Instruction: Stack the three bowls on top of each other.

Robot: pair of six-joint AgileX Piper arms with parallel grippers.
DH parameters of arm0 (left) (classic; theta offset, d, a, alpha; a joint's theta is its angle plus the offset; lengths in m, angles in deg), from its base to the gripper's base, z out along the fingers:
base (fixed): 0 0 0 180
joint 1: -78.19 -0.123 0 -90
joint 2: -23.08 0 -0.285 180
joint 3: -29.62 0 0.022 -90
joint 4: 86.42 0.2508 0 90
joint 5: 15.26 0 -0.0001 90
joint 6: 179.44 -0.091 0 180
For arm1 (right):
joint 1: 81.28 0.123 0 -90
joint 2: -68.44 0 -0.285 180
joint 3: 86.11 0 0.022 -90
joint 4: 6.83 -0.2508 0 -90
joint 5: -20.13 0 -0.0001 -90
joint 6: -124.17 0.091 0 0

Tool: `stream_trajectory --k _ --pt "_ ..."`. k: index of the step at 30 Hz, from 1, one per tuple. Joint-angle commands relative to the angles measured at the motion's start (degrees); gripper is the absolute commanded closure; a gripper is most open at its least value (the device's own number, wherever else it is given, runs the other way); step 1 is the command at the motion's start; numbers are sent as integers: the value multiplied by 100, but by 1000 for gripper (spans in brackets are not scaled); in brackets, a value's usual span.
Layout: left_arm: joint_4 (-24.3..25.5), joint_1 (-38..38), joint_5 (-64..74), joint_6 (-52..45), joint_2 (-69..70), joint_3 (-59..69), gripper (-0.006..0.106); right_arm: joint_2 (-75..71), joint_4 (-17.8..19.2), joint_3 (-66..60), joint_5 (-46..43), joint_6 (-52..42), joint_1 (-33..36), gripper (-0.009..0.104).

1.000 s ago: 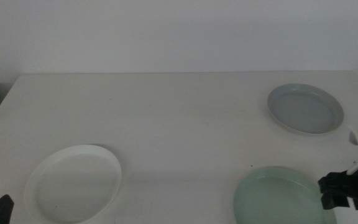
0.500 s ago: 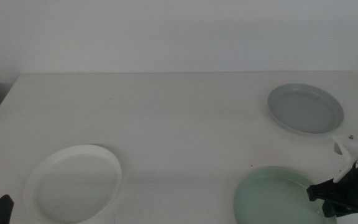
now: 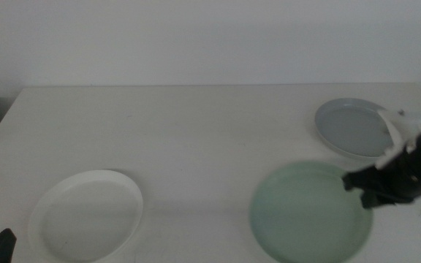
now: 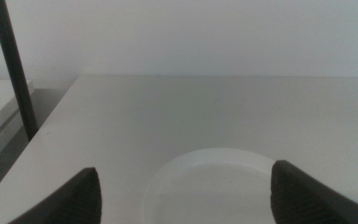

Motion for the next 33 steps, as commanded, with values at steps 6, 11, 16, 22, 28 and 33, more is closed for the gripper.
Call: stream_trajectory --k 6,11,16,22,28,33 --pt "-67 -4 -440 49 19 -24 5 379 -259 1234 -82 261 632 96" --pt "-67 -4 -440 49 19 -24 5 1061 -302 1877 -113 366 990 96" --pt "-67 -4 -440 49 19 -24 5 1728 -348 2289 -273 366 1145 96" --pt "-67 -4 -440 49 19 -24 5 2164 -409 2368 -476 341 1172 96" --pt "-67 -4 -440 49 19 -24 5 2308 -375 2368 -572 341 1172 90" --pt "-67 -4 -440 55 19 -24 5 2233 -417 2368 -566 283 1161 70"
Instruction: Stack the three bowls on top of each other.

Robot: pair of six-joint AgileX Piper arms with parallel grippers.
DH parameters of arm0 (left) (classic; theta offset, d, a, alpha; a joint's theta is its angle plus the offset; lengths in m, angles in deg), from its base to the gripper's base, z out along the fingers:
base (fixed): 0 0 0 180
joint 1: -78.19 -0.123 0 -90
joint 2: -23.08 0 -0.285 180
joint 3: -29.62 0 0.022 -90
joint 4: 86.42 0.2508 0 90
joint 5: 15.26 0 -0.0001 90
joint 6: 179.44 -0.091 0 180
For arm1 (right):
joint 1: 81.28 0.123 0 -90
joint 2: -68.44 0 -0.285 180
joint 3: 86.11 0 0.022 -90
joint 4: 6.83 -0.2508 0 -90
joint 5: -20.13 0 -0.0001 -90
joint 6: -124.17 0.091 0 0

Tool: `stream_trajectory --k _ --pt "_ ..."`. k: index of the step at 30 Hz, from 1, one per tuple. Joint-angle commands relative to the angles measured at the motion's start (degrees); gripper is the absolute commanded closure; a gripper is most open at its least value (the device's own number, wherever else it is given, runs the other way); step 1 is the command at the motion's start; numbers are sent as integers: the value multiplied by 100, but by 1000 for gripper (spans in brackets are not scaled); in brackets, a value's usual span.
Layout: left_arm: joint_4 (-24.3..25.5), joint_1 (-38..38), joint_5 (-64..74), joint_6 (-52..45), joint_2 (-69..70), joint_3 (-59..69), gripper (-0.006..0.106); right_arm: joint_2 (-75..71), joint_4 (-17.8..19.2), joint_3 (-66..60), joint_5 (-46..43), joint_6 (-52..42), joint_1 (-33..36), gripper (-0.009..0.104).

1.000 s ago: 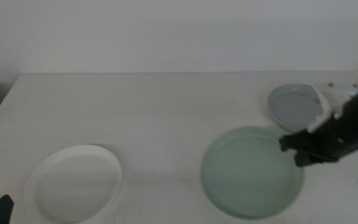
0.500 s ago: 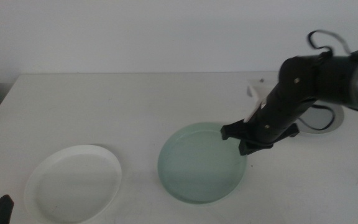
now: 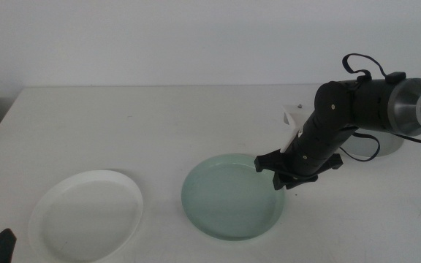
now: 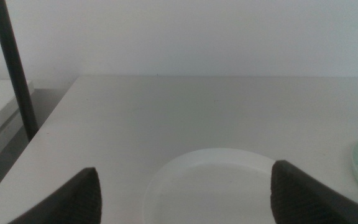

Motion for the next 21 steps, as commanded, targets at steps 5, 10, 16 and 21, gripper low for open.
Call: stream_trajectory --k 5,10,16,21 --pt "-67 -4 -440 55 19 -24 5 -833 191 199 -73 -100 -143 46" --pt "-67 -4 -440 55 19 -24 5 -1326 388 643 320 -137 -782 39" --pt "-67 -4 -440 55 19 -24 5 -1180 673 1653 942 -343 -1883 39" --pt "-67 -4 -440 55 19 -24 5 -760 687 2327 964 -660 -2685 39"
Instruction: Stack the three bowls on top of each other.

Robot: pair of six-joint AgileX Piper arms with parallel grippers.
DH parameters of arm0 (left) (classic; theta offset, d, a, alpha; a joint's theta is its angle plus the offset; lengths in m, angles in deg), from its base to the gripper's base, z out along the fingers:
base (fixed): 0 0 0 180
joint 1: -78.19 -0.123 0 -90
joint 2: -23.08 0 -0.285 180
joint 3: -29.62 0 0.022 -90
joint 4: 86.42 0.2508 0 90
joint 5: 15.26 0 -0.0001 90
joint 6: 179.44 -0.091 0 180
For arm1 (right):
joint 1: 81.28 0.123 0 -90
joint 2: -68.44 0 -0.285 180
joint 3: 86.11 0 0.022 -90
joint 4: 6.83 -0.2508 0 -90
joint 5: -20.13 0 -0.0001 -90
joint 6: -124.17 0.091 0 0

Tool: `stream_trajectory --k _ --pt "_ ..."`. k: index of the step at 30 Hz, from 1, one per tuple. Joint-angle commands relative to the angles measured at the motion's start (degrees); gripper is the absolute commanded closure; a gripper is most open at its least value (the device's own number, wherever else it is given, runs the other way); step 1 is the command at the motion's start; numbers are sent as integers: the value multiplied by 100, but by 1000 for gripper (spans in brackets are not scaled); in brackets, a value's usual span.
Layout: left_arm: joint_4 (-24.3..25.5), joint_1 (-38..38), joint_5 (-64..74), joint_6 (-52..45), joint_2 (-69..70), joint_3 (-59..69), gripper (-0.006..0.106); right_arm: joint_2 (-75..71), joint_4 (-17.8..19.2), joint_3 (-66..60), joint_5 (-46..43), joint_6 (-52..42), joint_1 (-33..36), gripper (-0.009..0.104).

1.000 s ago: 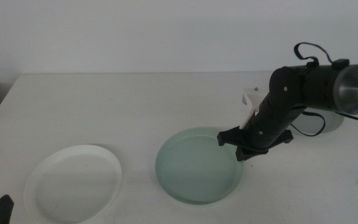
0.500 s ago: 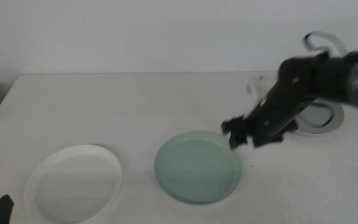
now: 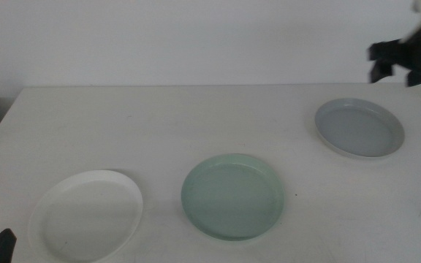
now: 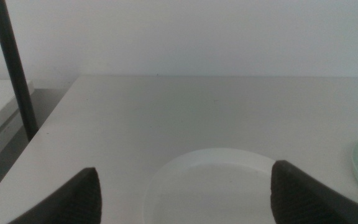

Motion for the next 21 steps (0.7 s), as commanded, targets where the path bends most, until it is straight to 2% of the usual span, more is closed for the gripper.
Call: stream_trajectory --k 1,8,14,18,21 --pt "-67 -4 -440 55 19 -24 5 -13 69 474 -143 -232 -369 39" --pt "-67 -4 -440 55 19 -24 5 916 79 1079 -143 -353 -989 39" --pt "-67 -4 -440 55 19 -24 5 1694 49 1214 -252 -422 -1096 40" --pt "-67 -4 -440 55 19 -24 5 2065 -93 1214 -421 -422 -1096 45" --pt "-67 -4 -440 49 19 -24 5 2267 -93 1214 -589 -422 -1096 55"
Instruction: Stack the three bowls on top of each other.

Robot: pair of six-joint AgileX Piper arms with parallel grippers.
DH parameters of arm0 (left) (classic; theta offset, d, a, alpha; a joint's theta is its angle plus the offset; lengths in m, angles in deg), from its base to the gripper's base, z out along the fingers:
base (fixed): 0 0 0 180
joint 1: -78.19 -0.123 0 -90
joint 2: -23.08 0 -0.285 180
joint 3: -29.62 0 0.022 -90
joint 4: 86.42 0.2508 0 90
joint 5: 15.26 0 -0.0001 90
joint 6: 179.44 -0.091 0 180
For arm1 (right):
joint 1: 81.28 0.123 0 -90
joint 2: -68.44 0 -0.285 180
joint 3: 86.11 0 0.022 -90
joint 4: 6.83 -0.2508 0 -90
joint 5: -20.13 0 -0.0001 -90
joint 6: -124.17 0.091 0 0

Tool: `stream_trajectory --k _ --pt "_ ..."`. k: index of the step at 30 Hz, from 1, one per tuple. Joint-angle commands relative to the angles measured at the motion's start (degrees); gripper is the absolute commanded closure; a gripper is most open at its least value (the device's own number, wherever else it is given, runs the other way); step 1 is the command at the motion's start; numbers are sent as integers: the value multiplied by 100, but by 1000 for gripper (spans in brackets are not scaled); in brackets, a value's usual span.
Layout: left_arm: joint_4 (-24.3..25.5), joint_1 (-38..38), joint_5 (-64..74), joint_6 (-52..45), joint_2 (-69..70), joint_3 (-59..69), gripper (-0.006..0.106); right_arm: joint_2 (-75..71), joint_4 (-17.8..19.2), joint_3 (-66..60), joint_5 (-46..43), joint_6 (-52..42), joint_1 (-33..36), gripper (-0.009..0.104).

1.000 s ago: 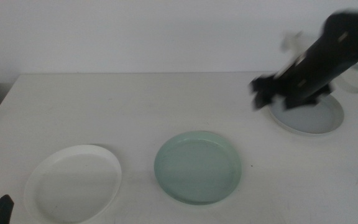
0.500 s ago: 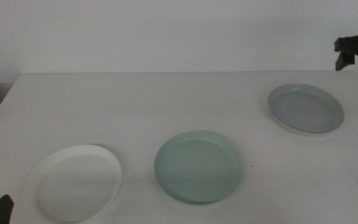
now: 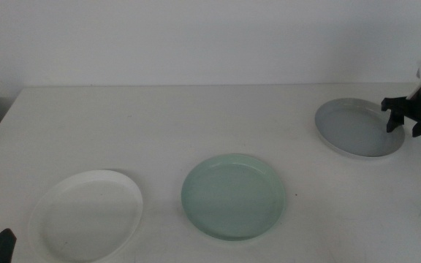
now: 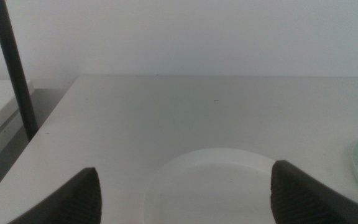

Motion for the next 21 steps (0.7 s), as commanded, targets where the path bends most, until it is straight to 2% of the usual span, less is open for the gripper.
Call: stream_trajectory --k 1,3,6,9,15,18,21 --pt "-67 -4 -440 49 19 -24 5 -263 -12 215 -306 -69 -37 60" --pt "-67 -4 -440 49 19 -24 5 -222 -12 215 -379 -69 -37 71" --pt "-67 -4 -440 49 19 -24 5 -282 -114 215 -357 -144 -37 96" --pt "-67 -4 -440 49 19 -24 5 -742 -340 -123 -386 -294 -16 96" --pt "-67 -4 -440 49 19 -24 5 -2517 -1432 -2311 -1492 -888 208 96" --pt "-67 -4 -440 49 19 -24 5 -3659 -2112 -3369 -1710 -1276 751 96" --pt "-67 -4 -440 49 19 -24 5 -4154 -2268 -3833 -1705 -1306 1312 96"
